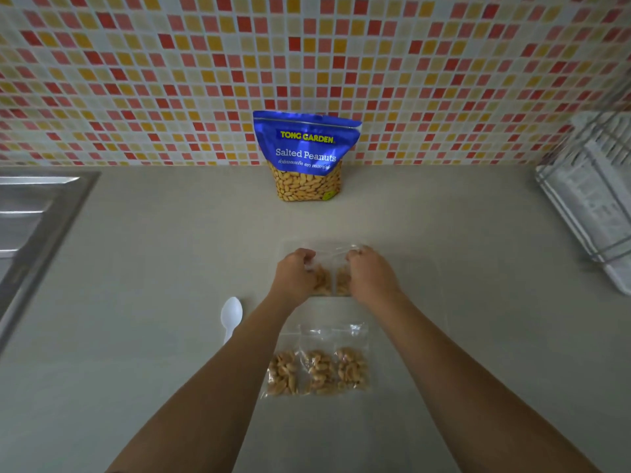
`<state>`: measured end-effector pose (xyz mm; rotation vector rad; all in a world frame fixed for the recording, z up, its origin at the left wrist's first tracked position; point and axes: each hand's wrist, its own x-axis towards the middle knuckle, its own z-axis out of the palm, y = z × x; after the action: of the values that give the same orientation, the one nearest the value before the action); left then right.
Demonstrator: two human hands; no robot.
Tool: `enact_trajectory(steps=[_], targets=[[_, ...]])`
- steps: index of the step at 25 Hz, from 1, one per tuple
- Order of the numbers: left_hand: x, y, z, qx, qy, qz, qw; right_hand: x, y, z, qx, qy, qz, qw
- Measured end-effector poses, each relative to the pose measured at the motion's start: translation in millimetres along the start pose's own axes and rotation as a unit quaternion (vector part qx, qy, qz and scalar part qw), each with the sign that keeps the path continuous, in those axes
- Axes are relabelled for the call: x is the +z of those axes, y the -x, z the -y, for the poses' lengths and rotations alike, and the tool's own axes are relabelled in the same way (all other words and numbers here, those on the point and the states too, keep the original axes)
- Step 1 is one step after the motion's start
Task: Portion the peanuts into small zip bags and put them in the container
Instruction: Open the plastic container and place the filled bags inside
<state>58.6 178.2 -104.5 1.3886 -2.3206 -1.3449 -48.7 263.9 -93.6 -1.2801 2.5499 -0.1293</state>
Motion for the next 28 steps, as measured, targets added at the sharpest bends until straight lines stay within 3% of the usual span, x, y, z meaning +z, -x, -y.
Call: enact_trajectory(steps=[4,7,10,13,16,18,22,25,28], targets=[[4.9,-4.0,2.0,0.007,-0.027,0.018,0.999,-2.7,-0.1,-8.1,-0.013,0.144,-0.028,0.989],[9.2,-4.7,2.1,0.021,-0.080,0.023,0.996,3.9,-3.7,-15.9,-0.004,0.130,-0.013,0.991],[11.2,0.6,-2.7,0.047,-0.235,0.009,0.971,6.2,-4.7,-18.6,-0.023,0.120,-0.021,0.992],[0.2,15.7,-12.3,0.096,-0.262,-0.050,0.959,1.7,9.6,-21.3,-0.047,0.006,-0.103,0.994],[-13.5,52.5,-2.7,0.150,-0.109,-0.156,0.970,6.9,59.2,-21.0,-0.018,-0.187,-0.208,0.960],[-15.1,86.4,21.7,0.107,-0.090,-0.163,0.977,21.3,101.3,-20.9,0.023,-0.233,-0.195,0.952],[-3.6,139.4,62.6,-0.046,-0.131,-0.128,0.982,57.0,149.5,-15.5,0.110,-0.241,-0.080,0.961],[7.7,150.7,64.5,-0.085,-0.151,-0.106,0.979,64.9,156.4,-6.0,0.122,-0.236,-0.050,0.963],[8.8,147.2,65.0,-0.135,-0.047,-0.093,0.985,61.9,152.7,1.0,0.133,-0.253,-0.048,0.957]])
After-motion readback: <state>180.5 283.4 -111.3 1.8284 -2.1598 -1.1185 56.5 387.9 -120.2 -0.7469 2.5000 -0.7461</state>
